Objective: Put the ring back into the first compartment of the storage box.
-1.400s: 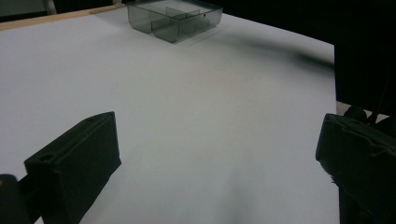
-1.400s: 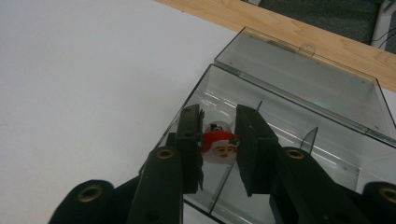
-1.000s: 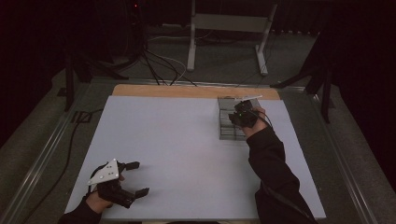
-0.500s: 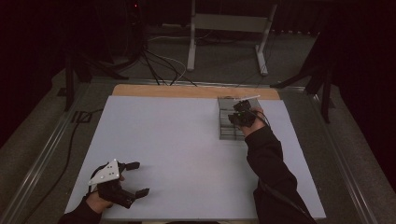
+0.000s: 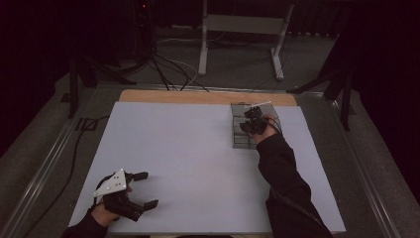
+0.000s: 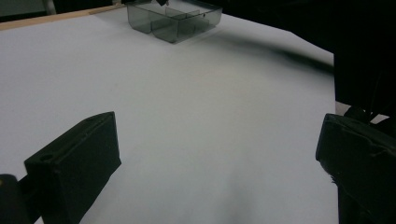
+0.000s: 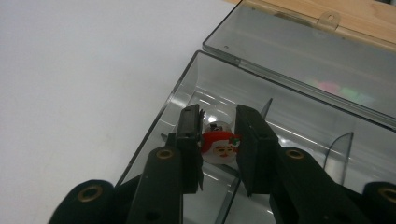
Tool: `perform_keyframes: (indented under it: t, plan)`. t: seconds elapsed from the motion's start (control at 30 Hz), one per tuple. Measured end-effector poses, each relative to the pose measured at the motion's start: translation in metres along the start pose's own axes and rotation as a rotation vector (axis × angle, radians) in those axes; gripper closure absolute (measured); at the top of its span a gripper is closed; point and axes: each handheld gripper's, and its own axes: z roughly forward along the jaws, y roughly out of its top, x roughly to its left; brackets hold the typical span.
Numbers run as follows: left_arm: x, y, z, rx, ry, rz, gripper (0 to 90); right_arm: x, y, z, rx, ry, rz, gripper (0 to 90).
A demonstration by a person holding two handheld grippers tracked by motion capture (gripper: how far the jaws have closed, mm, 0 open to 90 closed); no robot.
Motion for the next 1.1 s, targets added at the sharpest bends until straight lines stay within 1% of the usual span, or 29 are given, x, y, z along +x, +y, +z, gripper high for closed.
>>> perform_keyframes:
  t: [0.07, 0.17, 0.4, 0.53, 0.77, 0.83, 0.93, 1.03, 1.1]
  plan:
    - [0.000, 0.000, 0.000, 0.000, -0.001, 0.000, 0.5, 0.000, 0.001, 0.002, 0.000, -0.005, -0.005, 71.2]
    - [0.000, 0.000, 0.000, 0.001, -0.001, 0.001, 0.5, -0.002, 0.002, 0.006, 0.001, -0.003, 0.007, 71.2]
    - [0.000, 0.000, -0.001, -0.001, -0.001, 0.000, 0.5, -0.006, 0.004, 0.017, 0.024, -0.008, 0.022, 71.2]
    - [0.000, 0.000, -0.001, -0.001, -0.001, 0.000, 0.5, -0.006, 0.003, 0.024, 0.040, -0.006, 0.029, 71.2]
    - [0.000, 0.000, -0.001, -0.001, -0.001, -0.001, 0.5, -0.003, 0.002, 0.033, 0.060, -0.001, 0.022, 70.9]
    - [0.000, 0.000, -0.001, -0.002, -0.001, -0.001, 0.5, -0.002, 0.002, 0.034, 0.064, -0.001, 0.021, 70.6]
    - [0.000, 0.000, -0.001, -0.004, -0.001, -0.002, 0.5, -0.002, 0.003, 0.032, 0.050, -0.003, 0.021, 70.1]
    - [0.000, 0.000, -0.001, -0.009, -0.001, -0.002, 0.5, -0.002, 0.003, 0.030, 0.050, -0.004, 0.007, 69.2]
    - [0.000, 0.000, -0.001, -0.009, 0.000, -0.001, 0.5, -0.003, 0.004, 0.027, 0.039, -0.002, 0.009, 66.4]
